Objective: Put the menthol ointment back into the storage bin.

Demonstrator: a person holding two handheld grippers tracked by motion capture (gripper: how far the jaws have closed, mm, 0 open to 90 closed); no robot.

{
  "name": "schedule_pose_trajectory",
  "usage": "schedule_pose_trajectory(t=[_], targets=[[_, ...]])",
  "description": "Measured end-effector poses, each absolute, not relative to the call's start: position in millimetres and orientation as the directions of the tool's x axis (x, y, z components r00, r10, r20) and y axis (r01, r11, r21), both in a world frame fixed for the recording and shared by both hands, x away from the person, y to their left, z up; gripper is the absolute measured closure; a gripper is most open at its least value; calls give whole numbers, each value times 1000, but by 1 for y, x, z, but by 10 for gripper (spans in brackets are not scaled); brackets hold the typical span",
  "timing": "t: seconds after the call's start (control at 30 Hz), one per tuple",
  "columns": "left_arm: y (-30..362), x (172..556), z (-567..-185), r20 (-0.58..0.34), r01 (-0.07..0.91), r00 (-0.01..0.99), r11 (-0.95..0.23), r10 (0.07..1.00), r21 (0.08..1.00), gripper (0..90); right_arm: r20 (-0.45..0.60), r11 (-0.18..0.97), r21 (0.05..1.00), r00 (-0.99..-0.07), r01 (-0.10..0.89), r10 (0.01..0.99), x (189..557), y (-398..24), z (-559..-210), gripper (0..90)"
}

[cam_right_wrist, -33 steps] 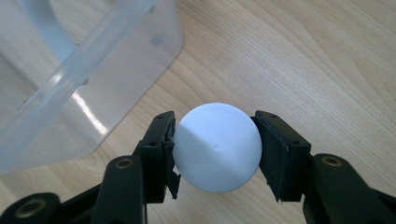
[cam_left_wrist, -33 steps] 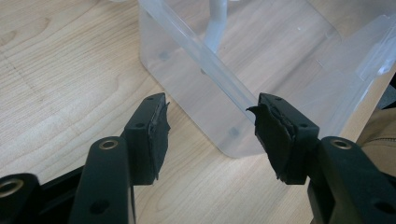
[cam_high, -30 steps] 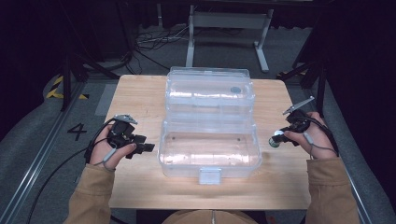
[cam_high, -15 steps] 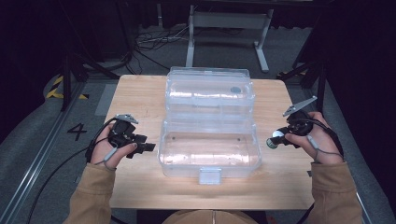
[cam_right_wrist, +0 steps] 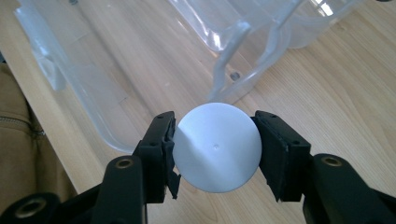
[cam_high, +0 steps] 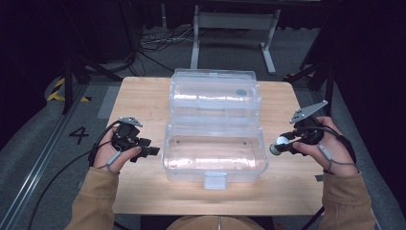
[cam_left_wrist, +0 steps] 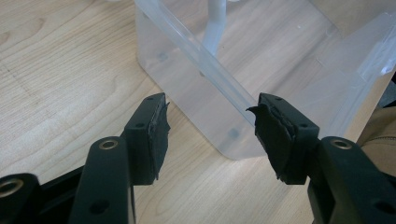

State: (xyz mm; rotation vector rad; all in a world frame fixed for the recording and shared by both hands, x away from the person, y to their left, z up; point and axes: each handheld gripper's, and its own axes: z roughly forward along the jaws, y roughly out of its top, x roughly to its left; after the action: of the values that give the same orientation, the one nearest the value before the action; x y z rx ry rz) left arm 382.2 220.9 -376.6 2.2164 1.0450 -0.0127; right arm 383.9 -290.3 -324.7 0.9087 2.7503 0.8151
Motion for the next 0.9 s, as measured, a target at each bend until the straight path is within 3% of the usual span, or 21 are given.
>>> schedule_pose_trajectory(t=[0.47, 0.9], targets=[[220, 383, -378, -279, 687, 678, -450, 680, 571, 445, 37, 707, 547, -857, 448, 514, 372, -272, -318, 505], [221, 383, -378, -280, 688, 677, -450, 681, 569, 444, 43, 766, 546, -924, 341, 380, 367, -248, -323, 505]])
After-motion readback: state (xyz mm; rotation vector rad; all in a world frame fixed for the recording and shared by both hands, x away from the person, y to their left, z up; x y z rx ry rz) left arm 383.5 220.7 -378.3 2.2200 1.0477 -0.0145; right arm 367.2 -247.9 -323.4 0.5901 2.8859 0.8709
